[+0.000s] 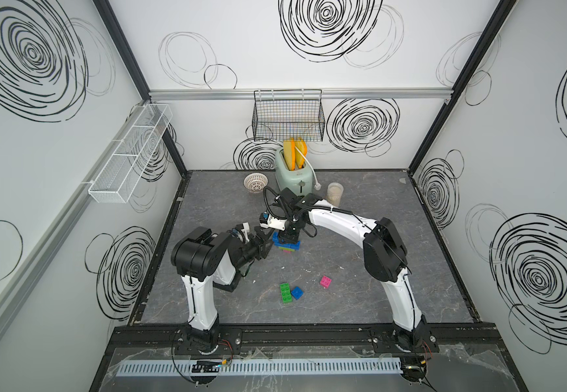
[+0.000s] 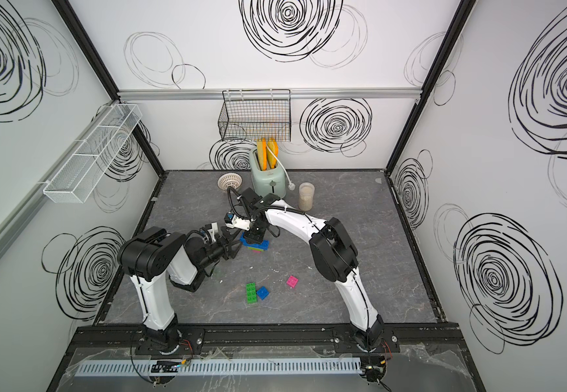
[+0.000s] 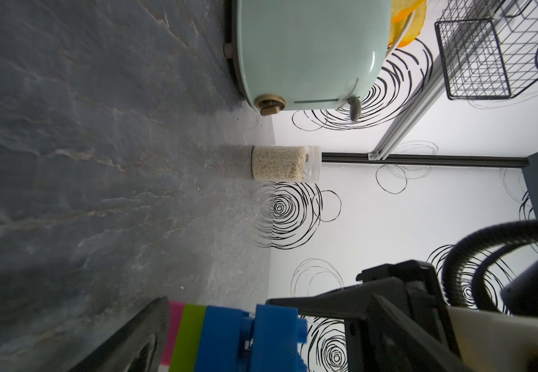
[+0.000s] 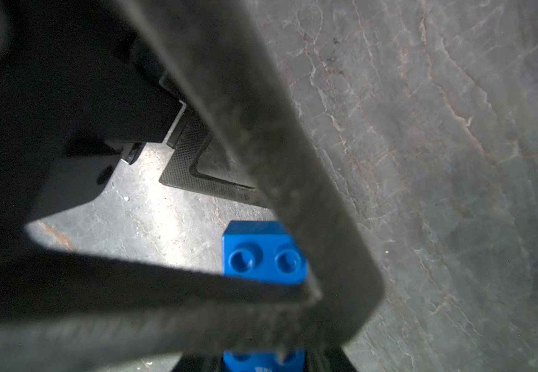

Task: Assemble a heart with lego
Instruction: Assemble the lego brick with the lego brick.

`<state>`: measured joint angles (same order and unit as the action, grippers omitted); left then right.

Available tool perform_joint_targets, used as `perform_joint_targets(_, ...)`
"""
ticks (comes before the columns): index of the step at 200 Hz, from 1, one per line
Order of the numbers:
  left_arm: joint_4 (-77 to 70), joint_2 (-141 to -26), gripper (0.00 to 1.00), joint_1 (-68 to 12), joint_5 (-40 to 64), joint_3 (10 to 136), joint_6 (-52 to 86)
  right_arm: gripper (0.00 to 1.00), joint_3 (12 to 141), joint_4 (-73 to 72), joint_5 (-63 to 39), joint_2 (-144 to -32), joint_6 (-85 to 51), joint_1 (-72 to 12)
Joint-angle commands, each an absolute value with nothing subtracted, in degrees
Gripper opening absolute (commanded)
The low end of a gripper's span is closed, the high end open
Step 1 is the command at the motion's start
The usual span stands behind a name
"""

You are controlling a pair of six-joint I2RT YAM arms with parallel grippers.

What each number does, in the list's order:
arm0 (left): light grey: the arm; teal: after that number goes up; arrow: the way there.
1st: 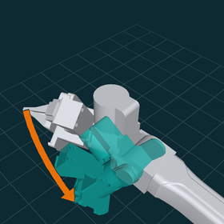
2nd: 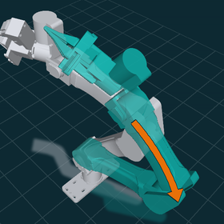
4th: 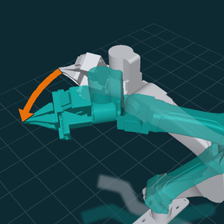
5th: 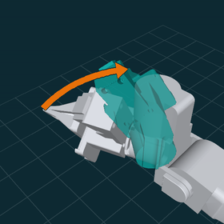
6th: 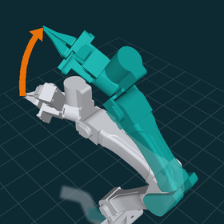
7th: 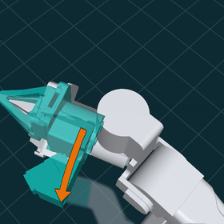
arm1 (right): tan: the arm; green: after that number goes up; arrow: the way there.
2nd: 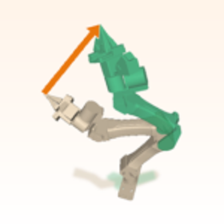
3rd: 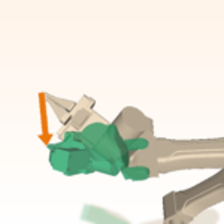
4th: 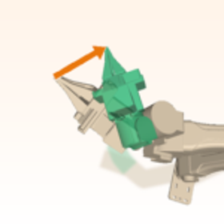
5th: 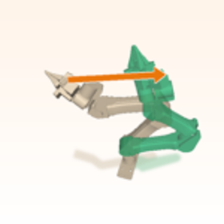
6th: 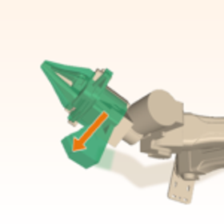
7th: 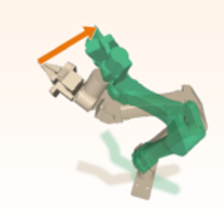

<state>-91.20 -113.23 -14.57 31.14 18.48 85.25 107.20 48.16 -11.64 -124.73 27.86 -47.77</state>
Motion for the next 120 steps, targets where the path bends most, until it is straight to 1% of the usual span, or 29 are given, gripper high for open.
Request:
perform_joint_targets(1,-104.0,-115.2,0.98,-15.3,33.0,19.7,86.7,0.24,108.5,50.5,-12.4,-125.5,28.8,-48.0)
perform_joint_targets(46,-104.0,-116.6,0.93,-16.2,33.8,20.8,86.9,0.24,107.9,50.5,-12.0,-126.0,28.7,-48.0)
perform_joint_targets(84,-104.0,-117.0,0.85,-16.5,34.1,21.2,86.8,0.24,108.3,50.6,-11.8,-126.5,28.7,-48.1)
perform_joint_targets(105,-104.0,-117.1,0.78,-16.5,34.1,21.2,86.8,0.24,108.2,50.6,-11.9,-126.6,28.7,-48.1)
perform_joint_targets(120,-104.0,-117.2,0.76,-16.5,34.1,21.3,86.8,0.24,108.3,50.6,-12.0,-126.5,28.7,-48.2)
